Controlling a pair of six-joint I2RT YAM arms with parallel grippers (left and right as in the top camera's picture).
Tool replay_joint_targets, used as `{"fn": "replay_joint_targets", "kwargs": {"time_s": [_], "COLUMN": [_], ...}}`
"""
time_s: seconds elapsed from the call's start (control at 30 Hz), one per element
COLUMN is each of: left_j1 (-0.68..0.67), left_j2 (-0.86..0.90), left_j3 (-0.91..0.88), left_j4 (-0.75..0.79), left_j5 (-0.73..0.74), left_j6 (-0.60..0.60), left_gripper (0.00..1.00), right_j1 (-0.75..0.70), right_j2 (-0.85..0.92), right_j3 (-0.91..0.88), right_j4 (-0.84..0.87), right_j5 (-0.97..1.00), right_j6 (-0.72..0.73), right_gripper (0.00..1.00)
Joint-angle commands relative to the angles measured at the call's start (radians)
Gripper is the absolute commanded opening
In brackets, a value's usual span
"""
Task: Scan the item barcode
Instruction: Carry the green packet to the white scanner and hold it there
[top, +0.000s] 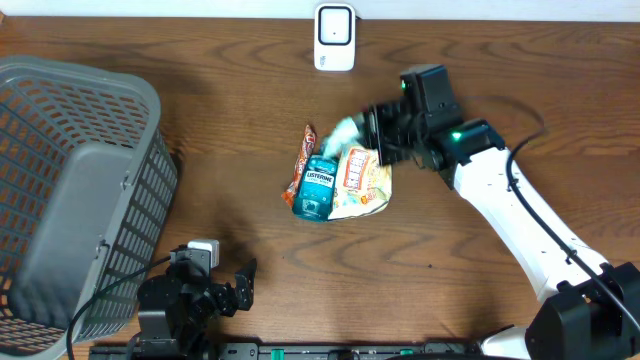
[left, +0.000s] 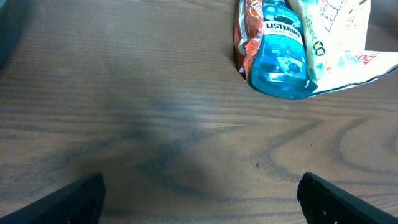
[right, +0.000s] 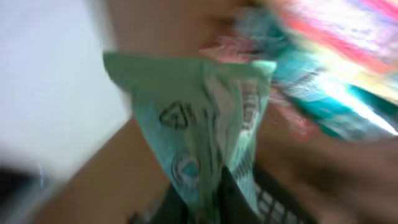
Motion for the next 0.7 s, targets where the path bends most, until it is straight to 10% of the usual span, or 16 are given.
{"fn": "replay_joint_targets", "kwargs": {"time_s": [0.0,0.3,0.67], "left_j1": [0.003,0.003,0.003], "left_j2": [-0.001,-0.001,-0.001], "left_j3": [-0.002,-0.002,-0.002], "left_j4": [-0.059,-0.059,-0.059], "left_j5": [0.014,0.013,0.014], "left_j6": [-0.009,-0.009,-0.009], "left_gripper": [0.98,0.98,0.98], "right_j1": [-0.006,-0.019,-0.083], "right_j2": [-0.014,0.036,0.398], "right_j3": [0.011,0.01,0.011], "right_j4": [0.162,0.357,1.073], "right_j5": [-0.141,-0.15,-0.443], "right_j6": [-0.504,-0.797,-0.637], "right_gripper": [0.01,0.01,0.01]}}
